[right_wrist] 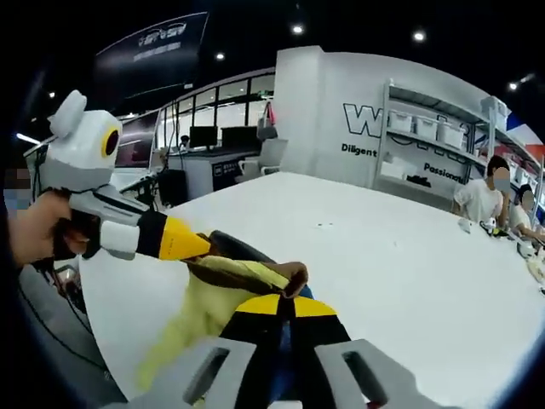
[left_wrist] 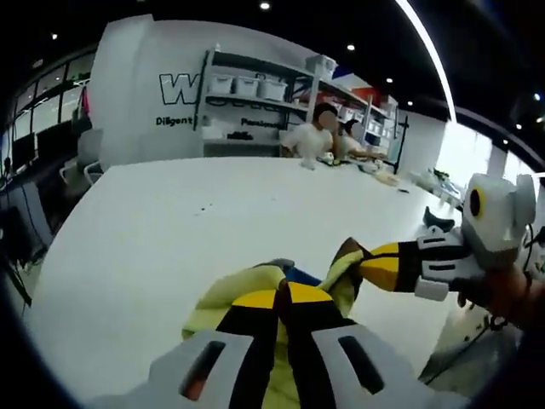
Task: Fold the garment on the visible template until the final outline fits inside the template.
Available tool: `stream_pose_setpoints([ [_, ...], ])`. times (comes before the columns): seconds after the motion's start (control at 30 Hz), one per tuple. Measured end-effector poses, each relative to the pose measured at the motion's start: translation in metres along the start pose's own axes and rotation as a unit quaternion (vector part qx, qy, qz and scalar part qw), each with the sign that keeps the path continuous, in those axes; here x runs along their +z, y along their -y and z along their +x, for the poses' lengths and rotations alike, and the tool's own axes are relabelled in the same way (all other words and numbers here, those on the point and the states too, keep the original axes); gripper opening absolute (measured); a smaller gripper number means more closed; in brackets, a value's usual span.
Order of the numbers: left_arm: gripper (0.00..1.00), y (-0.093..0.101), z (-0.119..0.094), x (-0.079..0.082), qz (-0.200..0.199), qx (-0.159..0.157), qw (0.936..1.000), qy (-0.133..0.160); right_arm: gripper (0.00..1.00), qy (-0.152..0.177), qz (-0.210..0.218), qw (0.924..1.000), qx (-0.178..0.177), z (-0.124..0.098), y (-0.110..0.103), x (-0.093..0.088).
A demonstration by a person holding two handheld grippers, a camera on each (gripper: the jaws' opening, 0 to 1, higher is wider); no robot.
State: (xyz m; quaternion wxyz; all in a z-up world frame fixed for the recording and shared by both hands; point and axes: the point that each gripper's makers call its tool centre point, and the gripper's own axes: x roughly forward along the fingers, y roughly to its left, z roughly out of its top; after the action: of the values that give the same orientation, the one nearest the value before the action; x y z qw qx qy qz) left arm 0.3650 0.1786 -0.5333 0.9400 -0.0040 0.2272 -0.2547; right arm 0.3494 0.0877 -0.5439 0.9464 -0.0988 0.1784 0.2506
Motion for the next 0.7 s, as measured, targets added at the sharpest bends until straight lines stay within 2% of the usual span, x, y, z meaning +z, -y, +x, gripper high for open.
stream_pose_setpoints([
  [0.07, 0.02, 0.004, -0.005, -0.006, -0.027, 0.008, 0.9996, 0.001, 0.00, -0.009, 0.025, 0.9996, -0.003, -0.003, 0.003, -0.003],
  [0.13, 0.02, 0.010, -0.004, -0.018, -0.019, -0.003, 0.9997, -0.017, 0.00, -0.023, 0.027, 0.9994, -0.004, -0.007, 0.004, -0.013],
  [0.27, 0.03, 0.004, -0.001, -0.034, 0.020, 0.009, 0.9990, -0.040, 0.00, -0.045, 0.025, 0.9984, 0.025, -0.015, -0.008, -0.030],
  [0.3, 0.04, 0.002, 0.000, -0.035, 0.051, 0.009, 0.9977, -0.045, 0.00, -0.053, 0.018, 0.9978, 0.035, -0.017, -0.013, -0.035],
  [0.33, 0.05, -0.001, 0.000, -0.034, 0.062, 0.016, 0.9970, -0.044, 0.00, -0.057, 0.015, 0.9976, 0.036, -0.018, -0.015, -0.037],
  [0.43, 0.08, -0.013, -0.001, -0.023, 0.134, 0.031, 0.9898, -0.036, 0.00, -0.065, 0.011, 0.9965, 0.053, -0.022, -0.025, -0.044],
  [0.5, 0.10, -0.013, -0.001, -0.011, 0.161, 0.019, 0.9867, -0.017, 0.00, -0.068, 0.008, 0.9960, 0.058, -0.023, -0.028, -0.047],
  [0.7, 0.22, -0.016, 0.001, -0.001, 0.171, 0.010, 0.9851, -0.008, 0.00, -0.071, 0.012, 0.9954, 0.064, -0.024, -0.031, -0.049],
])
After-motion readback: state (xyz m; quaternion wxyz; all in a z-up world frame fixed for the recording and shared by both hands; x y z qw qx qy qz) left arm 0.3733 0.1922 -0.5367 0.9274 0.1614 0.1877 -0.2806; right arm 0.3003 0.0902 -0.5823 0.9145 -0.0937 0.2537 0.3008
